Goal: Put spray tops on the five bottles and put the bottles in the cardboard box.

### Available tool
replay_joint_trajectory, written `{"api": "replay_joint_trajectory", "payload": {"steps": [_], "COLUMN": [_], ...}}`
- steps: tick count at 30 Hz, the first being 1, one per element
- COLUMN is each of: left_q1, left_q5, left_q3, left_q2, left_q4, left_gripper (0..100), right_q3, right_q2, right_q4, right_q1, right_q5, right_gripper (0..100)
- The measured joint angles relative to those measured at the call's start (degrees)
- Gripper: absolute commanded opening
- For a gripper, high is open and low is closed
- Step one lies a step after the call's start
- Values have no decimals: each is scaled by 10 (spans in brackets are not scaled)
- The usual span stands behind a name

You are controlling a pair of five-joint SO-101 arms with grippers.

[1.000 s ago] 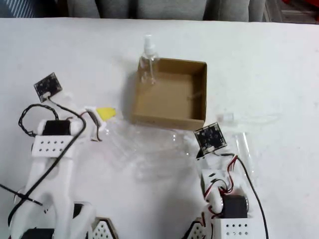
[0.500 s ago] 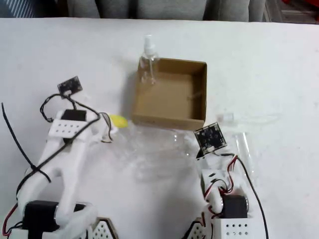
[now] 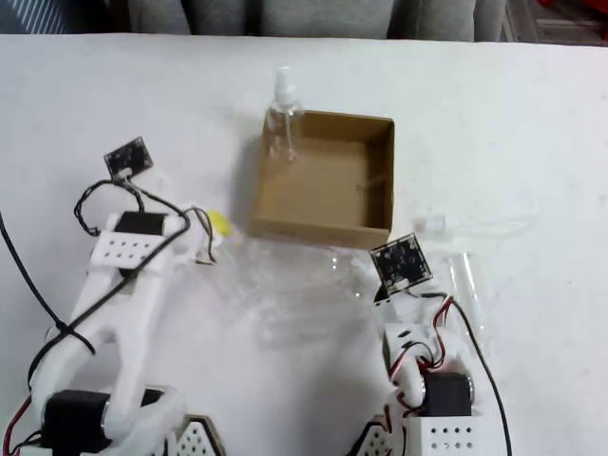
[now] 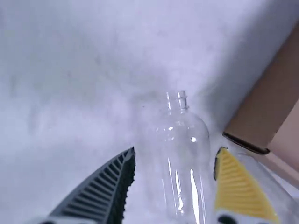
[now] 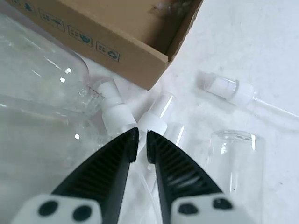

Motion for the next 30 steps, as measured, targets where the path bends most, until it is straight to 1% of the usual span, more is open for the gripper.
{"api": "replay_joint_trajectory", "payload": {"steps": [3, 8, 13, 18, 30], "left_q1": [0, 0, 0, 0, 0], "left_q5": [0, 4, 16, 21, 25], "left_q3": [-1, -23, -27, -27, -49], "left_q2": [13, 75, 83, 106, 175], "left_q4": [-2, -2, -2, -2, -2], "left_gripper": [261, 261, 265, 304, 301], "right_q3": [0, 0, 0, 0, 0], "right_q2": [0, 0, 0, 0, 0], "right_q4": [0, 0, 0, 0, 0], "right_q1": [0, 0, 0, 0, 0], "right_q5": [0, 0, 0, 0, 0], "right_gripper": [16, 16, 16, 16, 16]}}
